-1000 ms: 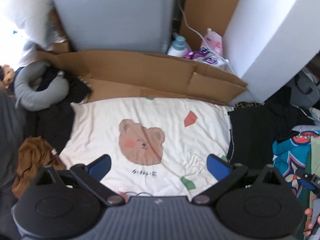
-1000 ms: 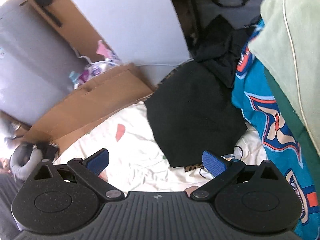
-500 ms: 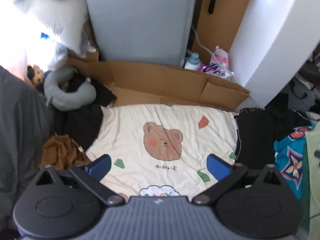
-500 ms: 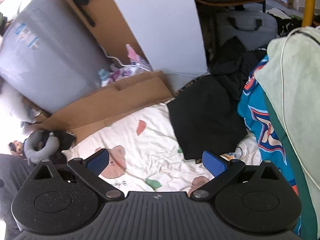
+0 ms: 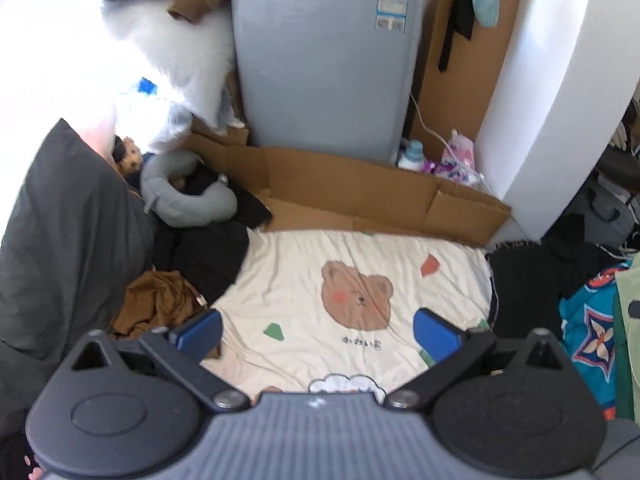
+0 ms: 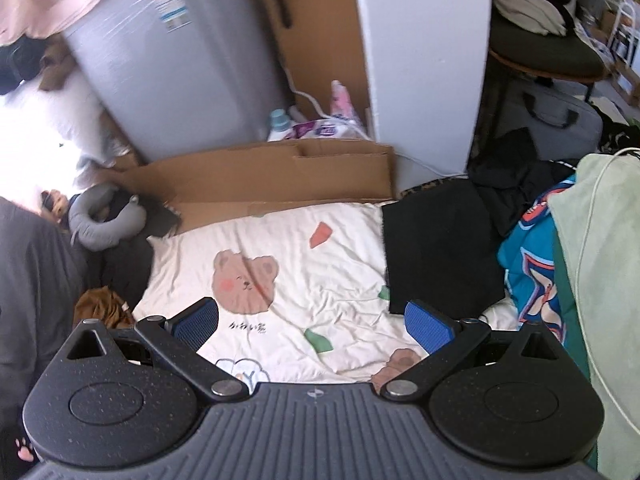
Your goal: Fold clothes
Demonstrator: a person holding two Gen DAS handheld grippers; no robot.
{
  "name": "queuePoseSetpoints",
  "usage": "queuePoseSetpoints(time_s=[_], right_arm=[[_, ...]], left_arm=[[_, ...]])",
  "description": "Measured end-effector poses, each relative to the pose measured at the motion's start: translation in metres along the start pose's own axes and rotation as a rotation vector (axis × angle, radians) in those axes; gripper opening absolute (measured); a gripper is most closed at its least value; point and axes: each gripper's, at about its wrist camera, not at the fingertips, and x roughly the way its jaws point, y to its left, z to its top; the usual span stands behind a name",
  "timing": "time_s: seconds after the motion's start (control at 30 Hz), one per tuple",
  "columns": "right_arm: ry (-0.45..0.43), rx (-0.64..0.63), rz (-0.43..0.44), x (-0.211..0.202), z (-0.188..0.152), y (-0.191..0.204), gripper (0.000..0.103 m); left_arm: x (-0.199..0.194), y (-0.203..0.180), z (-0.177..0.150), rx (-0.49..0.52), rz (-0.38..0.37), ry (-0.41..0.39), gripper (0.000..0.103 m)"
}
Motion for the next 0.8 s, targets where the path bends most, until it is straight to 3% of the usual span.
queuePoseSetpoints(time_s=[0.23, 0.37, 0.8], right_arm=[[-0.008, -0.08, 0.013, -0.004, -0.024, 0.035, 0.102], [-0.013, -0.151, 0.024, -0.003, -0.038, 0.051, 0.102], [0.063, -0.17, 0.021, 0.026, -0.077, 0.051, 0.102]], left_arm=[[0.004, -0.008, -0.033, 0.0, 0.013, 0.012, 0.103], [0.003, -0.014, -0.05, -0.058, 0.025, -0.006, 0.103], [0.025, -0.047, -0.088, -0.087, 0.034, -0.009, 0.103]])
